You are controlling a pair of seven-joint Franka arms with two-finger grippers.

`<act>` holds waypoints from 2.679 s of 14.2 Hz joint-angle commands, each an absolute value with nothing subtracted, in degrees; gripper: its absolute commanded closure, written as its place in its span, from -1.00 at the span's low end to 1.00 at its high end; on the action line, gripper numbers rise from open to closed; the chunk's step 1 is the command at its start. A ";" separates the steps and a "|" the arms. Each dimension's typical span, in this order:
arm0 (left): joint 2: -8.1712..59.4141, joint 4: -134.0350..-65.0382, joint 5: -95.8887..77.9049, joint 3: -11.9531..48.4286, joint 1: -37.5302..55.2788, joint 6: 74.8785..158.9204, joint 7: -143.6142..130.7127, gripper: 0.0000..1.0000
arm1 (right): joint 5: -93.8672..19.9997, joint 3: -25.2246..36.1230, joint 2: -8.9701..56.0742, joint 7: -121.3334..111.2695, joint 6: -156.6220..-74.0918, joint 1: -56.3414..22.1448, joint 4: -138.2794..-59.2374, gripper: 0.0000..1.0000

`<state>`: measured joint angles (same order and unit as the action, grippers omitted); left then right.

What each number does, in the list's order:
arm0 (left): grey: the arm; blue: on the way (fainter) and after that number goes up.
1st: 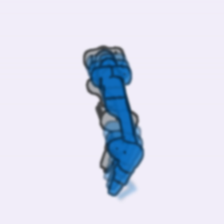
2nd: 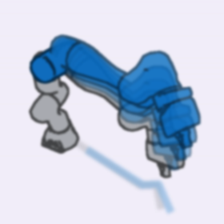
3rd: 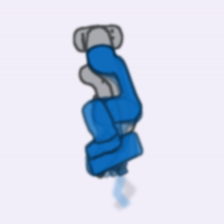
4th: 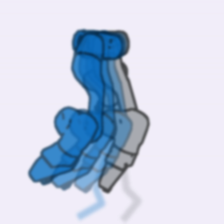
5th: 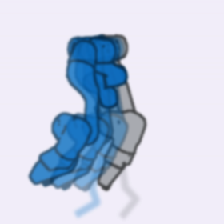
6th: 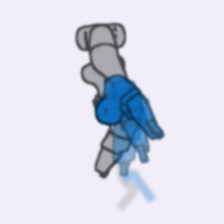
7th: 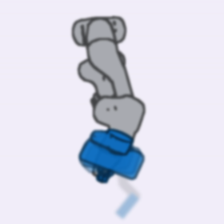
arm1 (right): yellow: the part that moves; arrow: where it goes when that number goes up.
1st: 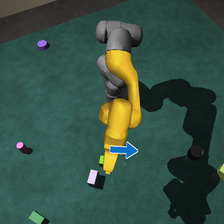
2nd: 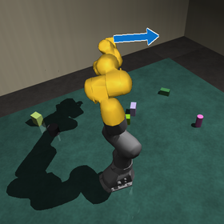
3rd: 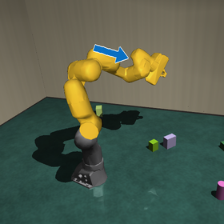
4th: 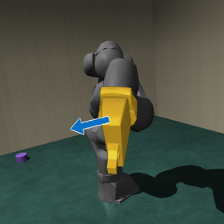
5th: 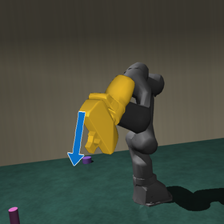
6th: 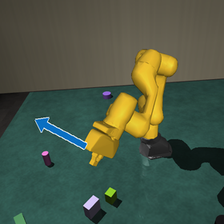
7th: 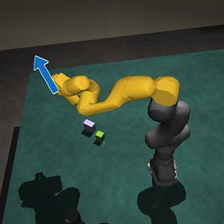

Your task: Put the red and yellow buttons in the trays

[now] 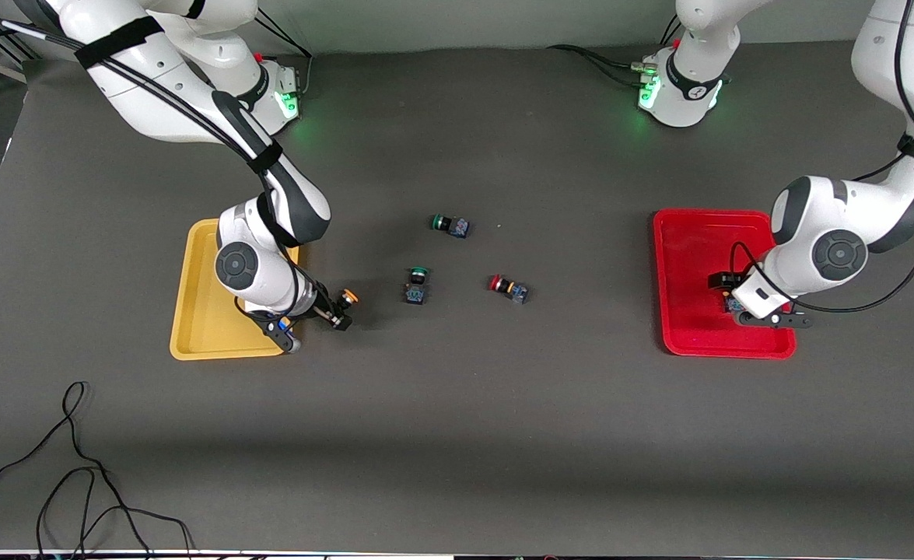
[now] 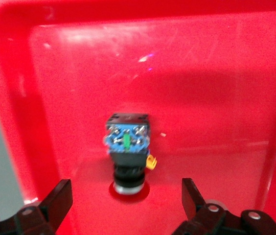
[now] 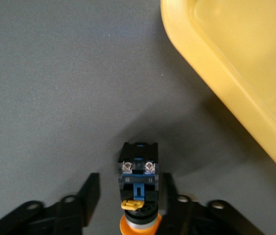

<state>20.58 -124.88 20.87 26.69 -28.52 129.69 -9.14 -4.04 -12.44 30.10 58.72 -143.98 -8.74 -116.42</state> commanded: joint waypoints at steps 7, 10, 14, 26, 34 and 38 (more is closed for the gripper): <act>13.00 -113.13 3.51 39.64 -18.32 117.50 -41.77 -0.98 | -3.60 -11.52 18.75 57.93 -128.02 -6.69 -114.26 0.86; 17.21 -111.10 4.39 39.55 -8.82 123.11 -61.88 -0.98 | -3.52 -4.35 13.89 42.25 -123.05 -5.10 -116.44 0.86; 26.08 -108.73 16.75 39.29 1.21 132.61 -95.11 -0.99 | -4.13 1.23 19.32 33.40 -131.28 -4.83 -119.52 0.85; 42.19 -98.88 29.62 26.89 16.70 134.12 -107.23 0.32 | -4.22 0.88 3.63 32.18 -112.18 -3.96 -111.11 -1.00; 34.39 -97.29 15.41 38.81 0.58 118.53 -73.39 0.84 | -3.52 1.23 -9.84 11.70 -99.86 -3.78 -106.19 -1.00; 29.11 -102.10 10.72 53.58 -23.58 103.02 -45.93 0.86 | -0.35 1.14 -9.67 4.50 -93.62 -2.29 -101.26 -1.00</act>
